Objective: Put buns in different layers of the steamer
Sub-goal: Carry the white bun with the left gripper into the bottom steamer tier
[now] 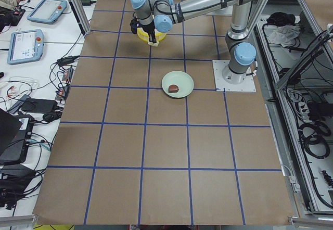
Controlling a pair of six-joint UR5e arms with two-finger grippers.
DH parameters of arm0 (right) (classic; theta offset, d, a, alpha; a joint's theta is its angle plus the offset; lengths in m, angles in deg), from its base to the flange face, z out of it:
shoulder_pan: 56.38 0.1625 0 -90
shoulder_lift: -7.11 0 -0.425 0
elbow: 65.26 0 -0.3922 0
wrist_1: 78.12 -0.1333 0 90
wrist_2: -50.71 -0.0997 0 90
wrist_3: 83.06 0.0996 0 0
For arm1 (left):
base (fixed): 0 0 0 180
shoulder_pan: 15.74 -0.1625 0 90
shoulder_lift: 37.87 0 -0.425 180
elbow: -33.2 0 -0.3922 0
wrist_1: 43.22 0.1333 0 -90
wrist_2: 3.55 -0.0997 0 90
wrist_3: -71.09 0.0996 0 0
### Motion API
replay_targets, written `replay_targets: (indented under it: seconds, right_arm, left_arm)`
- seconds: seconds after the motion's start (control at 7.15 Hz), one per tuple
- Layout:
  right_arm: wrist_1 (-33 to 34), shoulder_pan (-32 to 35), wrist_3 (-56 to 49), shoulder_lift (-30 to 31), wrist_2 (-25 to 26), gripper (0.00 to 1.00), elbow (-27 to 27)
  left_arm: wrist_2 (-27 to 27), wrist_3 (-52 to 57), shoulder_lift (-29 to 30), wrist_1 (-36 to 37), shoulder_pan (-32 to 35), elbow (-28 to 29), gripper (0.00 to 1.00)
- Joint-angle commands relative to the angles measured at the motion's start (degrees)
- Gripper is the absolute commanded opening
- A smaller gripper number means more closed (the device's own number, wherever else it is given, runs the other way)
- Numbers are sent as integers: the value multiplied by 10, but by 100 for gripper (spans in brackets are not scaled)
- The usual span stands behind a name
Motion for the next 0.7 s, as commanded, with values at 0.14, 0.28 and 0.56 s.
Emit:
replay_targets:
  seconds: [0.14,0.28,0.56]
  right_arm:
    - [1,0,2,1,-1,0,-7]
    - [1,0,3,1,-1,0,-7]
    - [1,0,3,1,-1,0,-7]
  left_arm:
    - [104,-60,24,101,62,-1,0]
    - [108,-65,38,117,72,-1,0]
    - [161,-87,63,129,115,-1,0]
